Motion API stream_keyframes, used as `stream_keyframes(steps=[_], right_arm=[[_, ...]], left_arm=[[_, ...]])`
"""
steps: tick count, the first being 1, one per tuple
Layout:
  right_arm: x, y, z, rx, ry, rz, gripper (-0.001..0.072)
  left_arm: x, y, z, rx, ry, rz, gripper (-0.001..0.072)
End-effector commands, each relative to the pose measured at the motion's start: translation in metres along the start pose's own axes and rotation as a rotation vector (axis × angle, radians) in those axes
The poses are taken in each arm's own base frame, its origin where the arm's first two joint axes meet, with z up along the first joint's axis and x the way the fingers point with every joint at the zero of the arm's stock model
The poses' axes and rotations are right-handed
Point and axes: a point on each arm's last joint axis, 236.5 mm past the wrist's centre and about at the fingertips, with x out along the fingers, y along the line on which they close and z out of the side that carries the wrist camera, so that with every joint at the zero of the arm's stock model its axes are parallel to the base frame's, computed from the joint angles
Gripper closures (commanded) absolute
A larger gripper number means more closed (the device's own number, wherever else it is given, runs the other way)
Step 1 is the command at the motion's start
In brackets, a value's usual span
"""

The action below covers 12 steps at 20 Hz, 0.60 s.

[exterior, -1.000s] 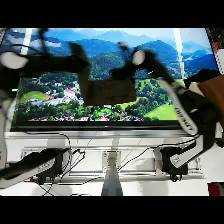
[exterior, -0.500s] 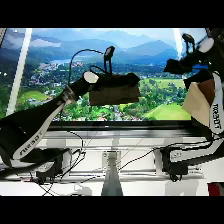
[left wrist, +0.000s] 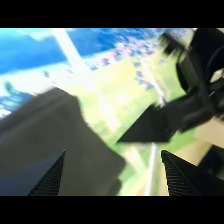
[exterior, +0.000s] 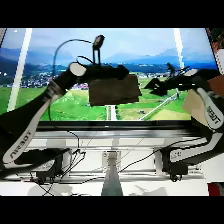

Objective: Fold the clothes and pants, and hang the long-sleeved shirts on hangers.

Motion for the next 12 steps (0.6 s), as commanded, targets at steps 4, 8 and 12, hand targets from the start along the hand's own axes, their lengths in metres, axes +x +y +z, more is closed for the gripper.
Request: stream_keyframes(steps=[4,8,12], right_arm=[[0.090,0.065,-0.006,-0.053,-0.055,0.072,0.0392],[0.064,0.104,0.021,-0.264,-0.106,0.070,0.0692],[-0.043,0.141,0.074,-0.417,-0.324,-0.034,0.0700]], left_arm=[[-0.081,0.033,0.039,0.037,-0.040,0.054,0.0001],[-0.131,0.060,0.014,0.114,0.108,0.131,0.0003],[-0.166,0.098,-0.004,0.215,0.220,0.293,0.0003]])
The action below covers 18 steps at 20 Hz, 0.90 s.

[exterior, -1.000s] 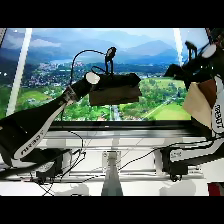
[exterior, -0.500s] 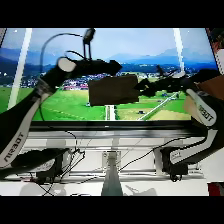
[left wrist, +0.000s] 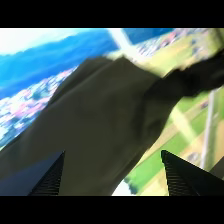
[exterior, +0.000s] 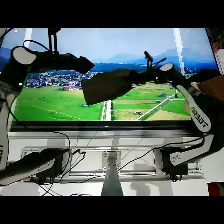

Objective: Fold the clothes and pants, and hang the long-sleeved shirts on hangers.

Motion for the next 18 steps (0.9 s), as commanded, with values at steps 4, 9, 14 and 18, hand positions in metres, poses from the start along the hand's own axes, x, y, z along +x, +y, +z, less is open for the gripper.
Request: stream_keyframes(steps=[4,9,14,18], right_arm=[[-0.210,0.015,0.100,-0.166,-0.374,-0.326,0.0701],[-0.437,-0.001,0.082,-0.047,-0.749,-0.719,0.0701],[-0.581,-0.049,-0.053,0.371,-0.853,-1.135,0.0700],[-0.598,-0.073,-0.143,0.709,-0.752,-1.211,0.0673]], left_arm=[[-0.021,0.031,-0.025,0.057,0.103,0.106,0.0003],[-0.021,0.031,-0.025,0.057,0.103,0.106,0.0003],[-0.021,0.031,-0.025,0.057,0.103,0.106,0.0003],[-0.021,0.031,-0.025,0.057,0.103,0.106,0.0003]])
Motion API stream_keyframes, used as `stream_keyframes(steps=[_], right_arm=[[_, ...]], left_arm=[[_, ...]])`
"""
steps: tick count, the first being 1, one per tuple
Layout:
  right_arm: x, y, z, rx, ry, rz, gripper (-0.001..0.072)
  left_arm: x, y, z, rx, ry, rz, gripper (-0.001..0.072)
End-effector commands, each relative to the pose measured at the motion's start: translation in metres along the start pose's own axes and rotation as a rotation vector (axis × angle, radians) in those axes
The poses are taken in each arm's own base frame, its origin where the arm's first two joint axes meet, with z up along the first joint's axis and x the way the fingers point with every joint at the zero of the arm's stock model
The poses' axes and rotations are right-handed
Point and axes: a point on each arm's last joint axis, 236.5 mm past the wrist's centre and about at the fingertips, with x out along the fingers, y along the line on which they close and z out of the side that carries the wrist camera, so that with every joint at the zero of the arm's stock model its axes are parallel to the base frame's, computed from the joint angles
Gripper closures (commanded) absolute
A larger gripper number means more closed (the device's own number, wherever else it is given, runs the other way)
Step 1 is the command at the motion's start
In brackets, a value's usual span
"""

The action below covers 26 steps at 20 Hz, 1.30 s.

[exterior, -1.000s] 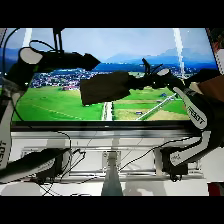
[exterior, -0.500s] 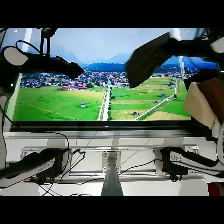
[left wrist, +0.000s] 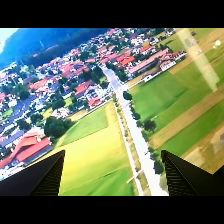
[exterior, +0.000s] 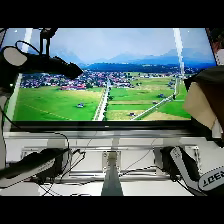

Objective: Fold the clothes and pants, and hang the long-sleeved shirts on hangers.

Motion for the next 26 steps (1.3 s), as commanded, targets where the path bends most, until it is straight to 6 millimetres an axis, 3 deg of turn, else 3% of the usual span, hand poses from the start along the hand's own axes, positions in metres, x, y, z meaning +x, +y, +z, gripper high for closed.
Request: stream_keyframes(steps=[1,2,3,4,6,8,10,14,15,17,19,21,26], right_arm=[[-0.022,-0.074,-0.040,0.156,0.143,-0.216,0.0434],[-0.022,-0.076,-0.042,0.162,0.151,-0.223,0.0091],[-0.020,-0.075,-0.042,0.162,0.154,-0.218,0.0017],[-0.018,-0.068,-0.041,0.161,0.154,-0.185,0.0027],[-0.009,-0.033,-0.035,0.123,0.143,-0.051,0.0131],[-0.004,0.027,-0.034,-0.040,0.148,0.150,0.0133],[-0.005,0.085,-0.043,-0.185,0.160,0.303,0.0196],[-0.033,0.212,-0.095,-0.490,0.205,0.606,0.0403],[-0.045,0.238,-0.110,-0.562,0.202,0.667,0.0411],[-0.067,0.279,-0.136,-0.705,0.164,0.751,0.0672],[-0.078,0.306,-0.145,-0.770,0.090,0.767,0.0700],[-0.078,0.320,-0.148,-0.711,0.077,0.741,0.0700],[-0.082,0.326,-0.158,-0.699,0.117,0.774,0.0700]], left_arm=[[0.000,0.000,0.000,0.000,0.000,0.002,0.0003],[0.000,0.000,0.000,0.000,0.000,0.002,0.0003],[0.000,0.000,0.000,0.000,0.000,0.002,0.0003],[0.000,0.000,0.000,0.000,0.000,0.002,0.0003],[0.000,0.000,0.000,0.000,0.000,0.002,0.0003],[0.000,0.000,0.000,0.000,0.000,0.002,0.0003],[0.000,0.000,0.000,0.001,0.000,0.002,0.0003],[0.000,0.000,0.000,0.000,0.000,0.002,0.0003],[0.000,0.000,0.000,0.000,0.000,0.002,0.0003],[0.000,0.000,0.000,0.000,0.000,0.002,0.0003],[0.000,0.000,0.000,0.000,0.000,0.002,0.0003],[0.000,0.000,0.000,0.000,0.000,0.002,0.0003],[0.000,0.000,0.000,0.000,0.000,0.002,0.0003]])
